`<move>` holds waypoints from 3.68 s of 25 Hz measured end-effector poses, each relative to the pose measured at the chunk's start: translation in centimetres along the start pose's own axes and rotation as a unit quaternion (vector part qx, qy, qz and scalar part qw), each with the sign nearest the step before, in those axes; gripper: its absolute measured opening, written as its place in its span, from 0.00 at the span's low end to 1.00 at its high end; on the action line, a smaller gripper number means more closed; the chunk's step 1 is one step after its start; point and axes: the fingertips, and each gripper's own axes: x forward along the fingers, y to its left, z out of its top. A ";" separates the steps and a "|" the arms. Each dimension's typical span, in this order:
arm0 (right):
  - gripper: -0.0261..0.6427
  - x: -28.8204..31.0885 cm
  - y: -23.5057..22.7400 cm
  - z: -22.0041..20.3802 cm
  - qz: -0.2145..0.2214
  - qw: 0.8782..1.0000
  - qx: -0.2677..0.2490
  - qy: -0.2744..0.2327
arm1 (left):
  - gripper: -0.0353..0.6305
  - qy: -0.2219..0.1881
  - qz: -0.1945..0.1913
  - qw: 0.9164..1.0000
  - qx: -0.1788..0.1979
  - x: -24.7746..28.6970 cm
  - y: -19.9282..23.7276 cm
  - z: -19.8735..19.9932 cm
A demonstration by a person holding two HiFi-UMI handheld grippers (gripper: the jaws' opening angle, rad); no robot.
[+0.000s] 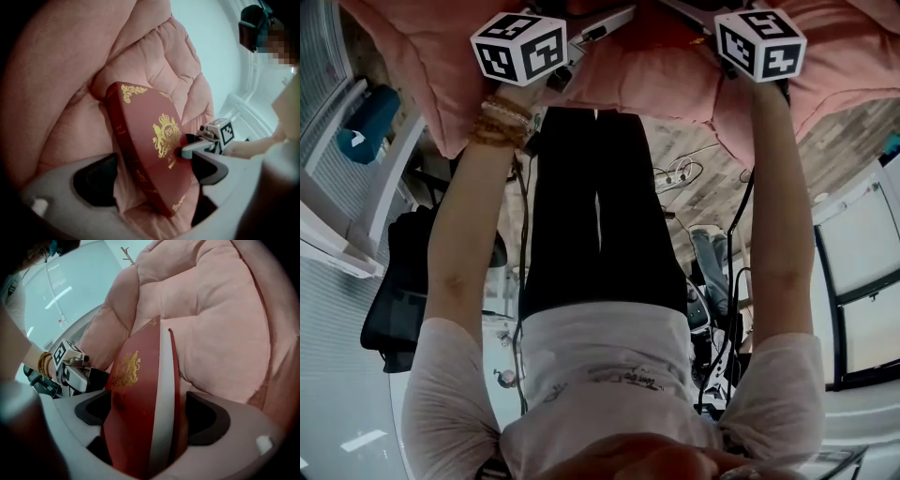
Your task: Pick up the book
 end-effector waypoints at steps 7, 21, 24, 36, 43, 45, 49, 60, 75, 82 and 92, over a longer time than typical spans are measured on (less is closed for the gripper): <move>0.76 1.2 0.9 -0.1 0.021 1.000 0.015 -0.001 | 0.81 0.008 -0.010 1.000 0.013 0.2 -0.3 -0.4; 0.60 -4.2 3.6 3.1 0.019 0.997 0.029 -0.062 | 0.81 -0.008 0.003 0.999 0.045 -2.1 -4.1 1.8; 0.58 -6.0 4.8 3.9 0.021 0.997 0.030 -0.073 | 0.77 -0.048 0.008 0.997 0.052 -3.4 -5.9 4.6; 0.54 -16.1 9.9 10.4 0.005 0.989 0.023 -0.143 | 0.71 -0.087 0.000 0.981 0.172 -8.6 -16.8 14.2; 0.53 -23.9 14.0 16.6 0.010 0.984 -0.004 -0.180 | 0.67 -0.128 0.006 0.969 0.211 -13.9 -24.8 19.8; 0.53 -26.3 15.4 18.6 0.011 0.981 -0.014 -0.191 | 0.65 -0.137 0.004 0.964 0.228 -15.7 -27.4 21.7; 0.53 -30.6 17.6 21.9 0.016 0.977 -0.038 -0.208 | 0.65 -0.157 -0.007 0.953 0.258 -18.7 -32.6 25.2; 0.52 -41.6 24.9 28.6 0.028 0.964 -0.067 -0.256 | 0.62 -0.191 -0.012 0.929 0.316 -27.0 -44.5 30.4; 0.52 -54.7 34.0 34.2 0.020 0.944 -0.139 -0.300 | 0.61 -0.259 -0.022 0.895 0.363 -36.5 -58.0 33.3; 0.52 -59.3 37.8 35.6 0.004 0.930 -0.163 -0.328 | 0.61 -0.288 -0.029 0.882 0.372 -40.1 -62.6 33.8; 0.51 -64.1 42.5 36.6 -0.009 0.914 -0.185 -0.361 | 0.61 -0.318 -0.037 0.871 0.373 -44.4 -67.2 33.8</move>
